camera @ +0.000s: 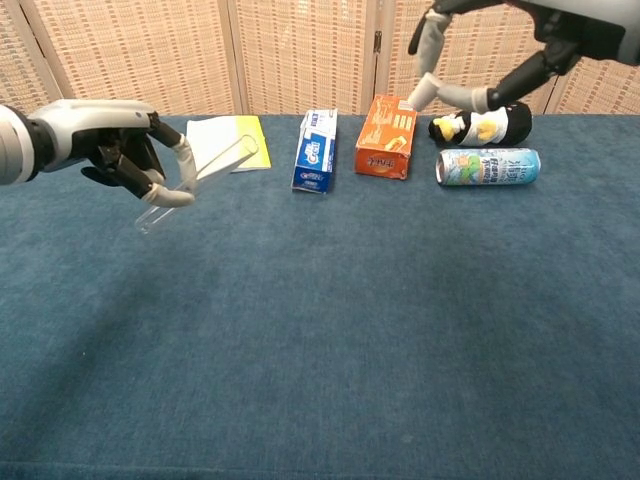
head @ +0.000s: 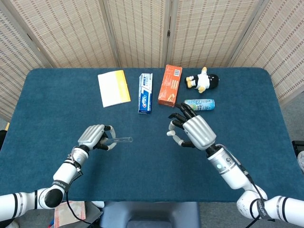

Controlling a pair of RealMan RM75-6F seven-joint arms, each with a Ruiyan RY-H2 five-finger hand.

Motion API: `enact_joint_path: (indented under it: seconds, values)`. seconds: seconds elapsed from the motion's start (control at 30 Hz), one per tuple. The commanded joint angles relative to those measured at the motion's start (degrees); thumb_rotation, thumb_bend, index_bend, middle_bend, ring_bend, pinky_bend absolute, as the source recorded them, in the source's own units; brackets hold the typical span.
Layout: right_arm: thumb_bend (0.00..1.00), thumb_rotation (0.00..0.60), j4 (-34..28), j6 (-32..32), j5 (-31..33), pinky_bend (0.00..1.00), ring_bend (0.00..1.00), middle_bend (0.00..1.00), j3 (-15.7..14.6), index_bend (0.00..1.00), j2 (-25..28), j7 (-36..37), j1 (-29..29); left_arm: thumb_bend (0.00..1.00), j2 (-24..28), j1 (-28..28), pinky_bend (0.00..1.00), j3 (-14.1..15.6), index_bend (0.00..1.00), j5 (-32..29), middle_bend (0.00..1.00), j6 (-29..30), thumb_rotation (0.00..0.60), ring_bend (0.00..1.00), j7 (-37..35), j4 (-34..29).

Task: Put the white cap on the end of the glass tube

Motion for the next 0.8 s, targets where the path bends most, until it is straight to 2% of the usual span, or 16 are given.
enact_joint_path:
  seconds: [0.03, 0.33, 0.8]
  values:
    - [0.51, 0.6, -0.22, -0.39, -0.35, 0.0, 0.0, 0.28, 0.6, 0.67, -1.41, 0.64, 1.33, 0.35, 0.16, -1.92, 1.0, -1.16, 0.63, -4.05, 0.99, -1.2, 0.6, 0.98, -0.9, -1.98]
    - [0.52, 0.6, 0.9, 0.21, -1.67, 0.0, 0.0, 0.28, 0.96, 0.68, -5.38, 1.73, 3.85, 0.35, 0.69, -4.06, 1.0, -1.83, 0.63, -7.62, 0.99, -1.22, 0.6, 0.98, -2.66, -4.12]
    - [0.53, 0.6, 3.12, 0.48, -1.21, 0.0, 0.0, 0.28, 1.24, 0.68, -8.99, 0.96, 6.37, 0.35, -0.07, -5.66, 1.0, -1.23, 0.63, -8.54, 0.99, -0.37, 0.6, 0.98, -4.84, -4.47]
